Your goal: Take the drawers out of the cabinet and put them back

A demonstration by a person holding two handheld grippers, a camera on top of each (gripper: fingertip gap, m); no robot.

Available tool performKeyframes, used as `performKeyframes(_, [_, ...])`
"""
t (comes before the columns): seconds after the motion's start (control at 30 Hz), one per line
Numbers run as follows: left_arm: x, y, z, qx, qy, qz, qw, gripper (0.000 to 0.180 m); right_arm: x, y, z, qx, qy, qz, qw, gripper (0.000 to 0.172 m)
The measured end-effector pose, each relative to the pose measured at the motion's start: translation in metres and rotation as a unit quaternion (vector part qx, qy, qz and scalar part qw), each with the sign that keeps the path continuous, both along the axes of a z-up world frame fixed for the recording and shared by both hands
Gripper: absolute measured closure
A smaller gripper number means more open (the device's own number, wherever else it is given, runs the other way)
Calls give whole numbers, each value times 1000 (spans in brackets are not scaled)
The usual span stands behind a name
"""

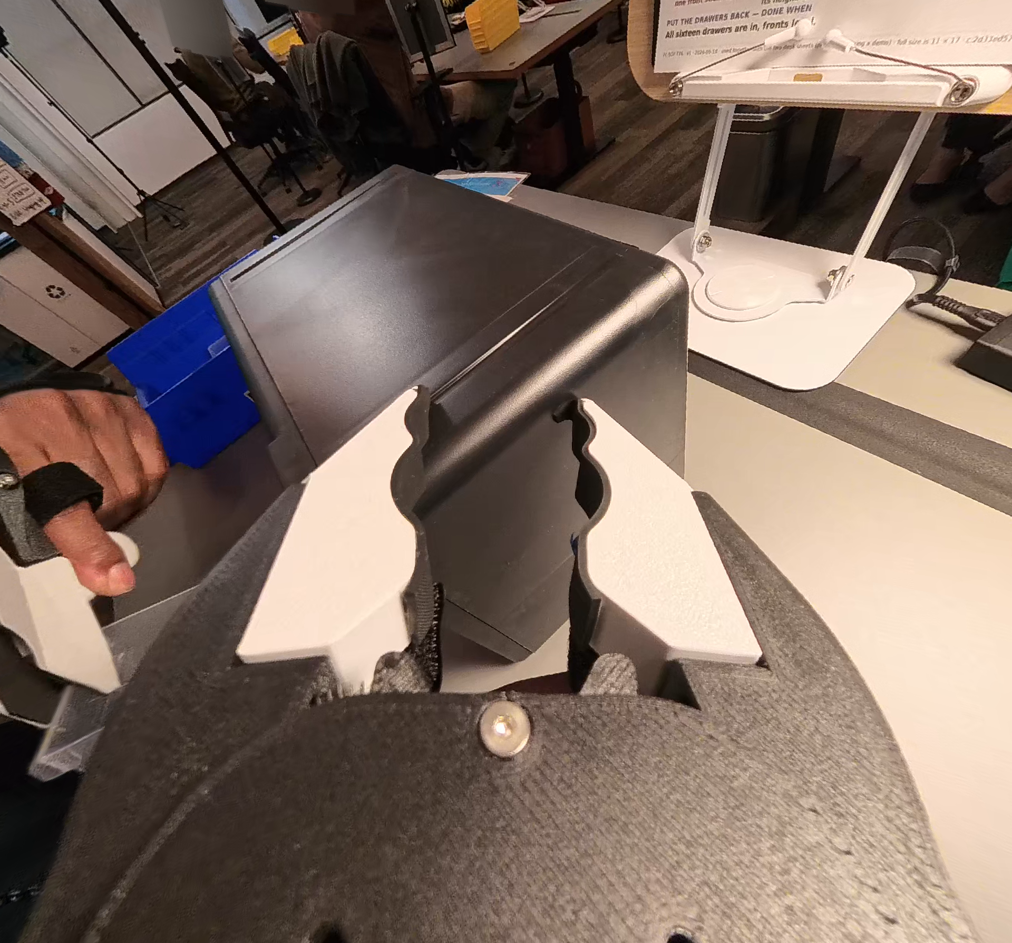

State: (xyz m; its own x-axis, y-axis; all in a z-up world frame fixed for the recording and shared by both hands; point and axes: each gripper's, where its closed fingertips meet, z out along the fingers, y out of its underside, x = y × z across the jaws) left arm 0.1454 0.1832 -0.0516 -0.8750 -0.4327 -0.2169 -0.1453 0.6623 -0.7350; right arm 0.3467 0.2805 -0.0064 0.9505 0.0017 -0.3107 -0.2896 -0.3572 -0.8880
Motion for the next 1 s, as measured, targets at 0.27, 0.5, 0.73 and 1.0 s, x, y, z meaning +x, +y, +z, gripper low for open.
performKeyframes(0.27, [25, 6, 16, 3, 40, 17, 999, 164, 0, -1, -1, 3, 7, 7, 1000, 117])
performKeyframes(0.5, [28, 3, 2, 91, -5, 14, 996, 164, 0, -1, -1, 3, 8, 9, 1000, 117])
performKeyframes(0.73, [60, 25, -28, 169, -112, 79, 976, 163, 0, -1, -1, 4, 7, 9, 1000, 117])
performKeyframes(1.0, [83, 52, -17, 138, -294, 227, 918, 157, 0, -1, -1, 4, 9, 12, 1000, 117])
